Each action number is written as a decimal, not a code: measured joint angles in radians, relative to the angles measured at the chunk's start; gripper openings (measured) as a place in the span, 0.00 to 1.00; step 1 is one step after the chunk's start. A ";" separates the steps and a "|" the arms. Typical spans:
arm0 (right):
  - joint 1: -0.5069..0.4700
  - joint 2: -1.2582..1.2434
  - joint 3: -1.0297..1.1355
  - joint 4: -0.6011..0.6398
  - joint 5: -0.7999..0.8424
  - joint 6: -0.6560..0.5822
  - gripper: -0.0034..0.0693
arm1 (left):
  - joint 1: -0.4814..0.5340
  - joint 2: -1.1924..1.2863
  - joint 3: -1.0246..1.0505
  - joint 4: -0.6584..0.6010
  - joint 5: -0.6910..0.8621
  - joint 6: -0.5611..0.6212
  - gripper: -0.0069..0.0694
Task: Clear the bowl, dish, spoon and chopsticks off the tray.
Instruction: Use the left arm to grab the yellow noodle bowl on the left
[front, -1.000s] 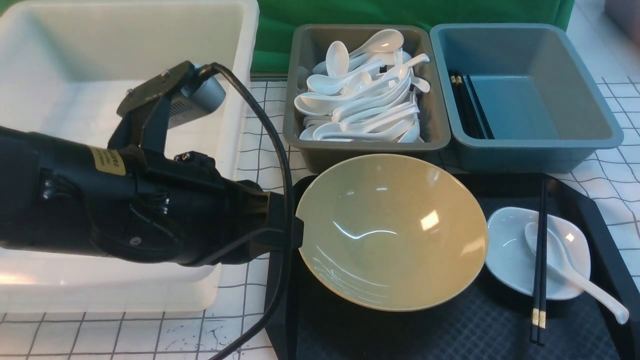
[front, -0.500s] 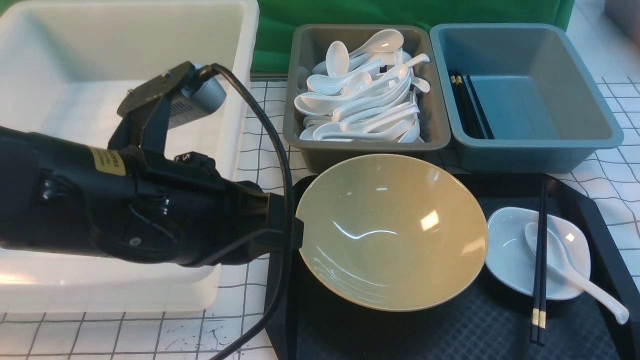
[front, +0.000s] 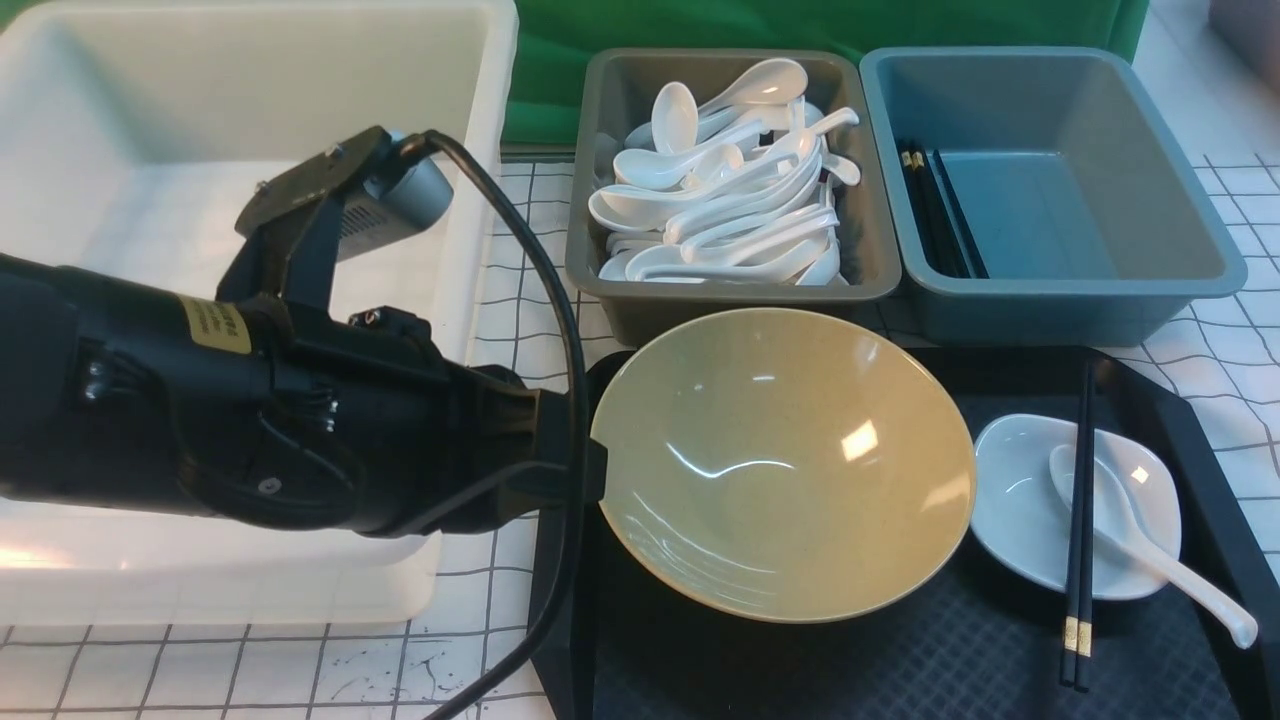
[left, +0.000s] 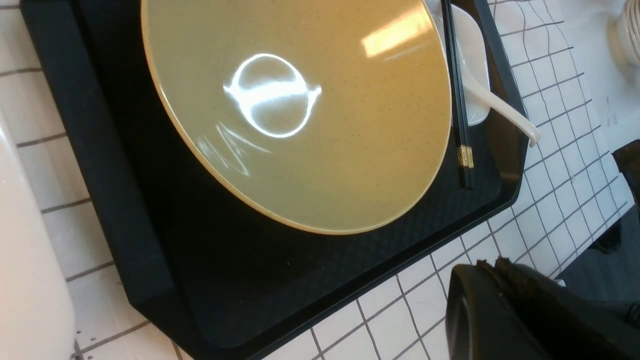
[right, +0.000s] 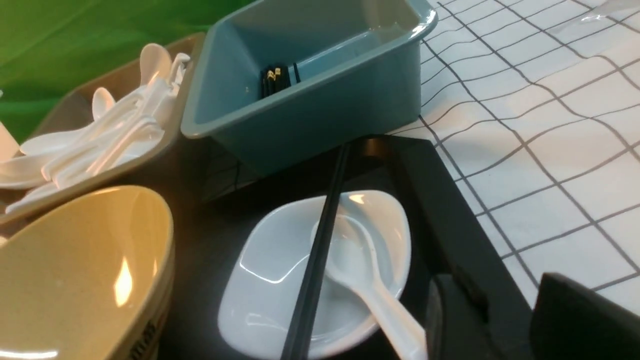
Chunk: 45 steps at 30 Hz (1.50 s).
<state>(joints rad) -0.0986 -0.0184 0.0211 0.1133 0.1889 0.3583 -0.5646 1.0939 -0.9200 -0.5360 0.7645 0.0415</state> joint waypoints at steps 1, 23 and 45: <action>0.000 0.000 0.000 0.000 0.000 0.007 0.37 | 0.000 0.000 0.000 0.000 0.000 0.000 0.09; 0.000 0.000 -0.004 0.002 0.012 0.233 0.36 | 0.000 0.000 0.000 -0.002 0.017 -0.003 0.09; 0.242 0.494 -0.705 0.048 0.850 -0.380 0.08 | 0.000 0.218 -0.170 0.117 0.095 -0.117 0.09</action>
<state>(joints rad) 0.1436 0.4754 -0.6837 0.1611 1.0389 -0.0220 -0.5646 1.3123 -1.0896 -0.4194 0.8594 -0.0758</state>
